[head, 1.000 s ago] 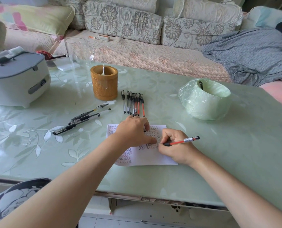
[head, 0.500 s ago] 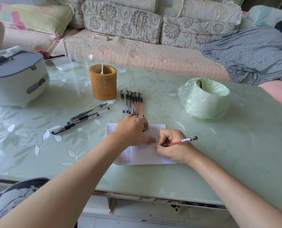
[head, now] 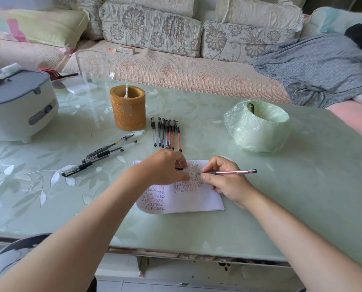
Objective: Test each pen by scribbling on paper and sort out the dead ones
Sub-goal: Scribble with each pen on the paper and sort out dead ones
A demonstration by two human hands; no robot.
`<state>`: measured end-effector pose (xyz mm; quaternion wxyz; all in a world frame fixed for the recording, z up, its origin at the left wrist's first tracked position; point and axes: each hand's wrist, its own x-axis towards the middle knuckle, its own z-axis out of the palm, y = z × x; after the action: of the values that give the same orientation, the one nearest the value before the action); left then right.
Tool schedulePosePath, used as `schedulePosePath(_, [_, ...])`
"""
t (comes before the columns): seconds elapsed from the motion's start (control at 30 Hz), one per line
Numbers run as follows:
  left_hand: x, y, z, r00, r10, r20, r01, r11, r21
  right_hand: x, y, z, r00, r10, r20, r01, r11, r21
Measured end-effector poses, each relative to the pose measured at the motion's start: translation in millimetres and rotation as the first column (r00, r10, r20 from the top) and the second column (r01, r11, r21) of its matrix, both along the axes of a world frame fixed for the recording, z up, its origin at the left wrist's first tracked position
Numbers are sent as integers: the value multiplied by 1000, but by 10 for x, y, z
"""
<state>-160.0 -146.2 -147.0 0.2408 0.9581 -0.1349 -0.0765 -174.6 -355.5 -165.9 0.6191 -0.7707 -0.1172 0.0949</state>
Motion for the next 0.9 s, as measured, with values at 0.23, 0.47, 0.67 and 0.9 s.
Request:
schedulePosePath(0.23, [-5,126,58,999,-31,12,31,999,33,41,8,78,994,56,-94,-49,996,78])
schedulePosePath(0.47, [-11,124,121,999,18,42,-16,999,-48,104,83,210,979,122,-163,-87,975,206])
schedulePosePath(0.67, [19,225,195,999,30,-44,-35,992,-124,213,90,201,988,-13,156,56,960,-273])
schedulePosePath(0.9, [5,227,206,998,32,-47,-38,990,-136,182,103,181,936,53,348,165,807,-567])
